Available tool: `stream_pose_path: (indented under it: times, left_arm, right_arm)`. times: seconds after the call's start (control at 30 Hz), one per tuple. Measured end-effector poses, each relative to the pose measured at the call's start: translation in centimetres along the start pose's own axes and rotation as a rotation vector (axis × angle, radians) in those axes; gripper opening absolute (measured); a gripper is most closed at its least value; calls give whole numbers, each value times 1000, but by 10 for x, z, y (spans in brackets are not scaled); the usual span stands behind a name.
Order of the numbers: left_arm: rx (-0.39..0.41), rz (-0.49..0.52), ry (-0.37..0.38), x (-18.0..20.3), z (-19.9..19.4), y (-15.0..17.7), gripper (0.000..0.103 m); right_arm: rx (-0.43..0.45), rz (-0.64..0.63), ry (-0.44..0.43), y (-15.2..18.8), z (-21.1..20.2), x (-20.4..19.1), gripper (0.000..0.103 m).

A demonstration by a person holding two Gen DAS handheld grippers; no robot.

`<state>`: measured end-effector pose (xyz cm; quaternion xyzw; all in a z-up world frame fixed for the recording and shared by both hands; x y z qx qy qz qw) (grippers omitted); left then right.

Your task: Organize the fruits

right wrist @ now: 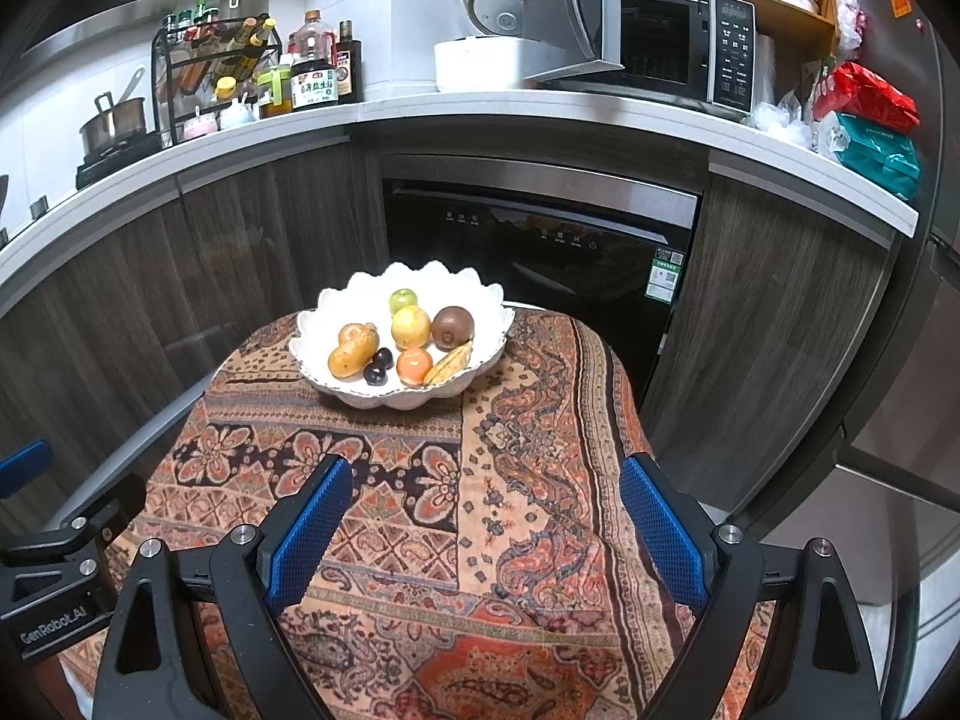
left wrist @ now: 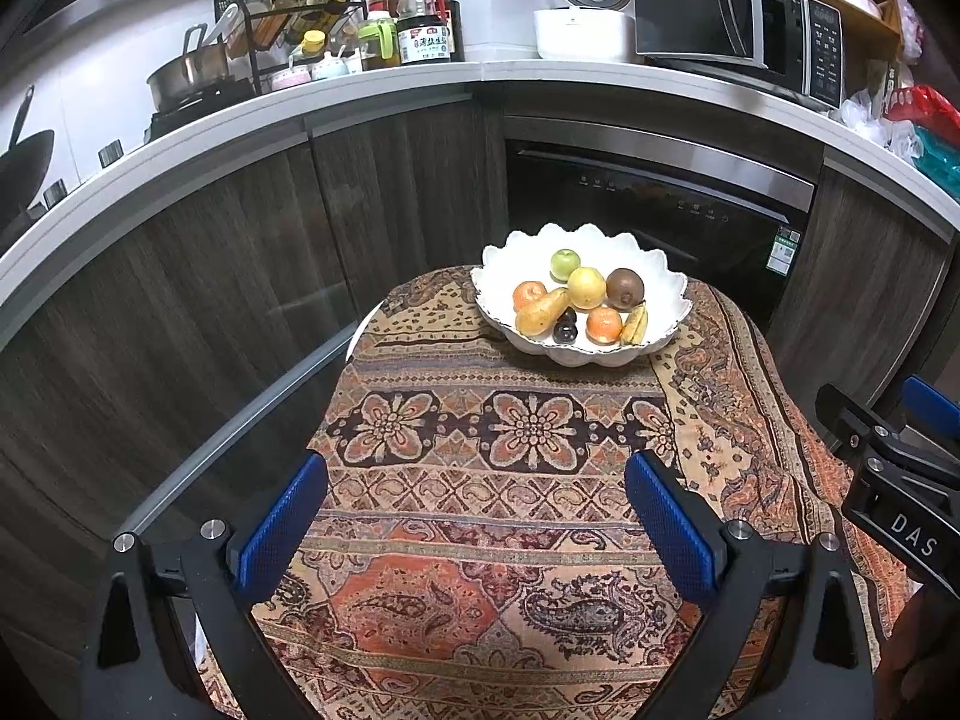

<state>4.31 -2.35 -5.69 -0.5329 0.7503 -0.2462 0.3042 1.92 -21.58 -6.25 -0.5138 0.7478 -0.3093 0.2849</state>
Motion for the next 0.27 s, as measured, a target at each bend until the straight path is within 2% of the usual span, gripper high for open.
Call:
stream_pose_path:
  times: [0.27]
  left_arm:
    - [-7,1,6,-3,3,1,101]
  right_arm:
    - [-2,2,2,2,3,0,91]
Point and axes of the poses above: each gripper's, at about its wrist camera, not at the fingertips, and z roughly the way its jaws point, x to its right, y to its underside, the point moved 1 cm from there along z, roughly the way its jaws point, and after that the axes turned 11 degrees about z, right-handed, at the moved point
